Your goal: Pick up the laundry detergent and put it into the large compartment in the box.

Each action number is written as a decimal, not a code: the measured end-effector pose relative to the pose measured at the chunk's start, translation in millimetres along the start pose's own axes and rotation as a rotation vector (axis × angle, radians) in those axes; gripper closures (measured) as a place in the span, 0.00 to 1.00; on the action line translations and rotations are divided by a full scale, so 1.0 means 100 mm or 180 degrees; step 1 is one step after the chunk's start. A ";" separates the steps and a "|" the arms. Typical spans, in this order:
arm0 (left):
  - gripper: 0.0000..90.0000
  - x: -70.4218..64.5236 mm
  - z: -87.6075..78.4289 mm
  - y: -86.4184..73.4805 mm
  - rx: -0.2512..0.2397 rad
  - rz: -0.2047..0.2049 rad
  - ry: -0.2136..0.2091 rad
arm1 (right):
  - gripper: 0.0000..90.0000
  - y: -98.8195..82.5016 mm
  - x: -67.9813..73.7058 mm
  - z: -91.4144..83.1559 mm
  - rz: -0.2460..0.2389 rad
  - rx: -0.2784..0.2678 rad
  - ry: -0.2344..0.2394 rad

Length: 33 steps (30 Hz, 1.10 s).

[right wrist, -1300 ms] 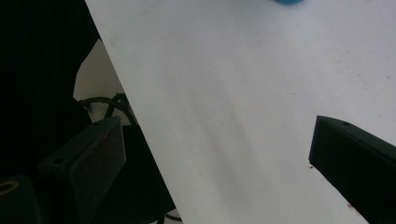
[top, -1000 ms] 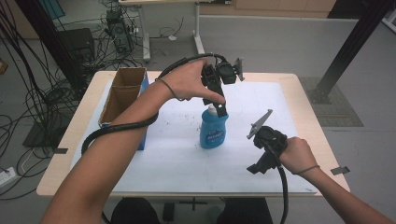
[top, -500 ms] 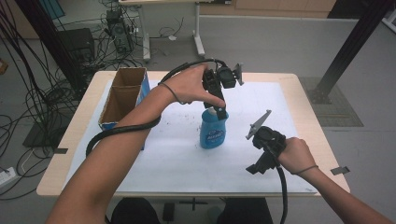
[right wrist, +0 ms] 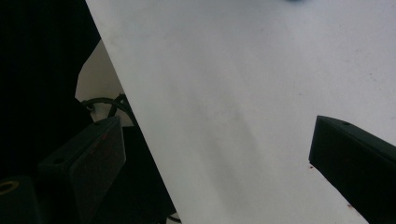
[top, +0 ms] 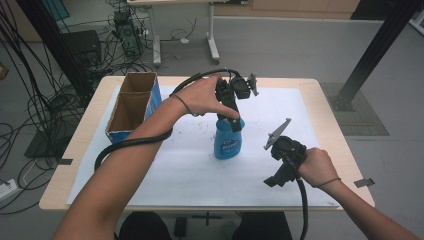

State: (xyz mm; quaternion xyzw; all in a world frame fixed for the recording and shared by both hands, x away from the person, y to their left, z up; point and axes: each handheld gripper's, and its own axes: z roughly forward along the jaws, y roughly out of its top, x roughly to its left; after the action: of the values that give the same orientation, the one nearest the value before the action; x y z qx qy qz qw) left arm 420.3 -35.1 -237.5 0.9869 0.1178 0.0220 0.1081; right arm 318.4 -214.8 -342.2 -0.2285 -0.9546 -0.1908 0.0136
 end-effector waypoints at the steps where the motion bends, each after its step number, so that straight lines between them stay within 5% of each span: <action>1: 0.12 0.00 0.00 0.00 0.0000 0.0000 0.0000 | 0.04 0.00 0.00 0.00 0.0000 0.0000 0.0000; 33: 0.12 0.09 0.33 -0.11 -0.0021 -0.0126 -0.0096 | 0.04 -0.01 0.00 0.04 0.0007 -0.0023 0.0038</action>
State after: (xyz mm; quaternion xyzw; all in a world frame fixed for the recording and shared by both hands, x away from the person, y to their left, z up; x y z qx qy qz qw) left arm 429.1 -29.5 -272.0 0.9842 0.1356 0.0054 0.1136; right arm 317.9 -213.9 -346.7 -0.2284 -0.9535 -0.1956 0.0187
